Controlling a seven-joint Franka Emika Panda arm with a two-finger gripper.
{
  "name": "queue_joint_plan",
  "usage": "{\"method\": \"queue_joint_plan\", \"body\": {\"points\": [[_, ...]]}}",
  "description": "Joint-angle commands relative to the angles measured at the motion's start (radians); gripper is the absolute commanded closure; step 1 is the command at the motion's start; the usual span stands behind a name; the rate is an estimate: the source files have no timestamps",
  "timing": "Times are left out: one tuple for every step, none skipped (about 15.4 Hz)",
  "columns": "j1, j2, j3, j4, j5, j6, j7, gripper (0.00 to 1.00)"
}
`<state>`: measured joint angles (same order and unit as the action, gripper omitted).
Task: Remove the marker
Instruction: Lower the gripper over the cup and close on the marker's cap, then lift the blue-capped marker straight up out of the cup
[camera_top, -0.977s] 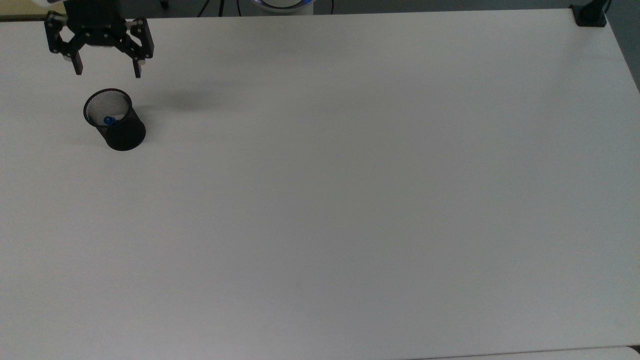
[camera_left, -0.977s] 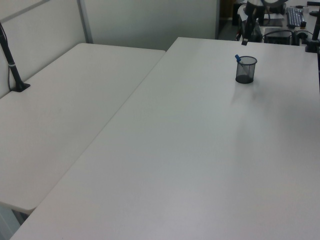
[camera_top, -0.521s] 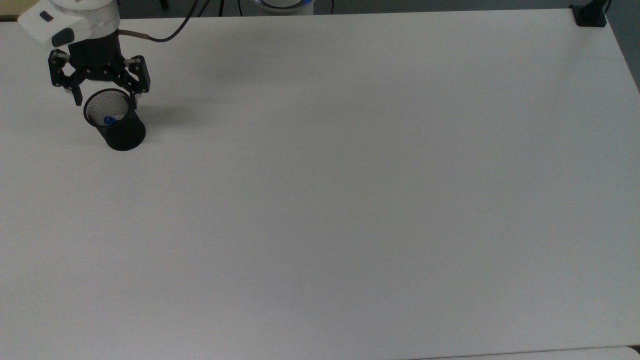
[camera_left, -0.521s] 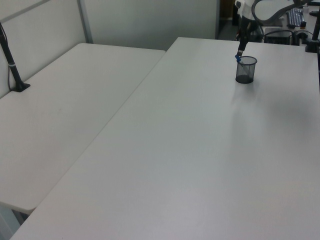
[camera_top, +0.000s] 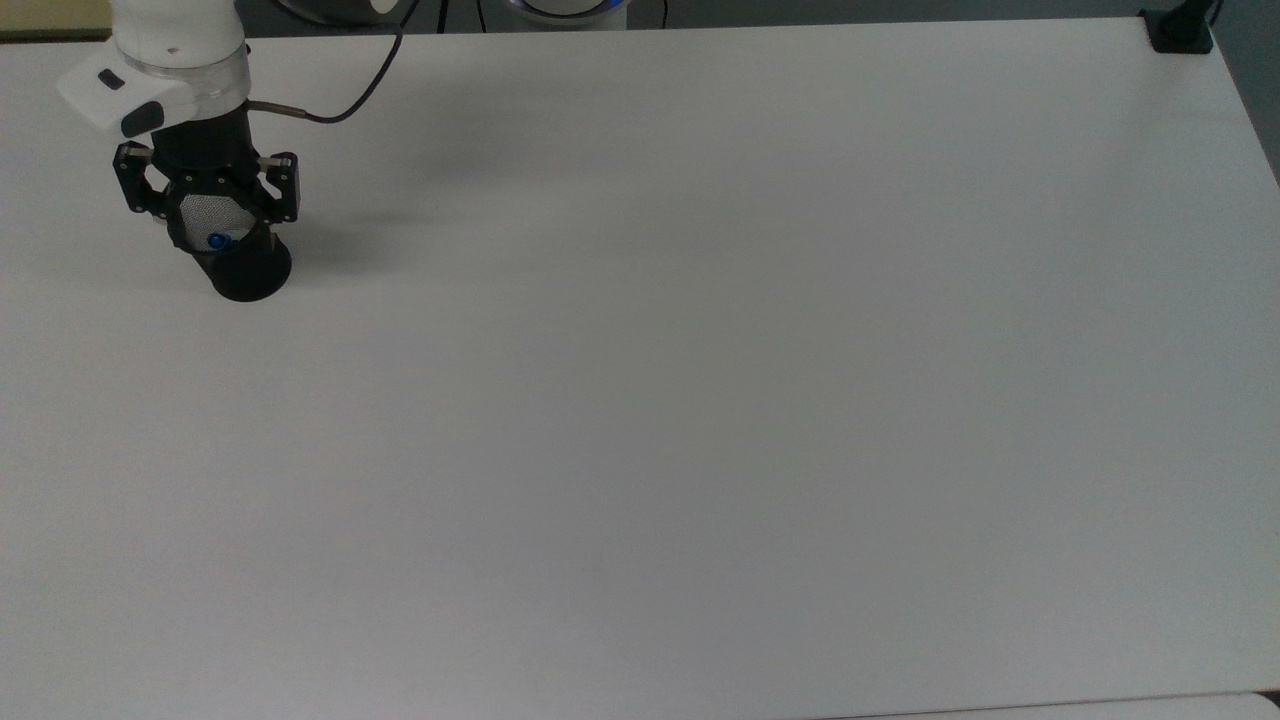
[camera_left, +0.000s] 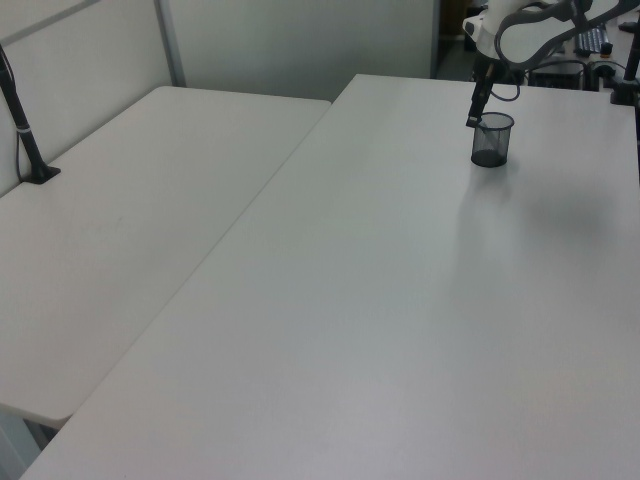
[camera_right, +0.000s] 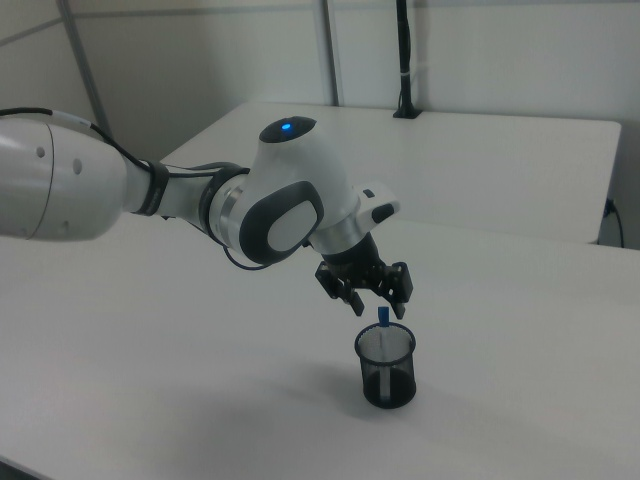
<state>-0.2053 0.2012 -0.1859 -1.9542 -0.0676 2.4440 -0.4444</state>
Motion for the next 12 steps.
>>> {"method": "queue_joint_plan", "body": {"points": [[0.006, -0.006, -0.006, -0.014, 0.041, 0.026, 0.013, 0.49], [0.006, -0.006, -0.006, -0.014, 0.042, 0.030, 0.013, 0.58], [0.006, -0.005, -0.006, -0.014, 0.043, 0.032, 0.013, 0.71], [0.006, -0.005, -0.006, -0.014, 0.045, 0.032, 0.013, 0.80], [0.006, -0.005, -0.006, -0.014, 0.045, 0.032, 0.013, 0.83], [0.006, -0.006, -0.006, -0.014, 0.045, 0.032, 0.013, 0.89], [0.006, -0.005, -0.006, -0.014, 0.045, 0.032, 0.013, 0.94], [0.006, -0.006, -0.006, -0.012, 0.045, 0.030, 0.013, 0.95], [0.004, -0.009, -0.006, -0.011, 0.045, 0.029, 0.013, 0.95], [0.004, -0.014, -0.006, -0.011, 0.045, 0.026, 0.013, 0.95], [0.004, -0.019, -0.006, -0.009, 0.045, 0.021, 0.013, 0.95], [0.004, -0.029, -0.006, -0.011, 0.045, 0.018, 0.015, 0.95]]}}
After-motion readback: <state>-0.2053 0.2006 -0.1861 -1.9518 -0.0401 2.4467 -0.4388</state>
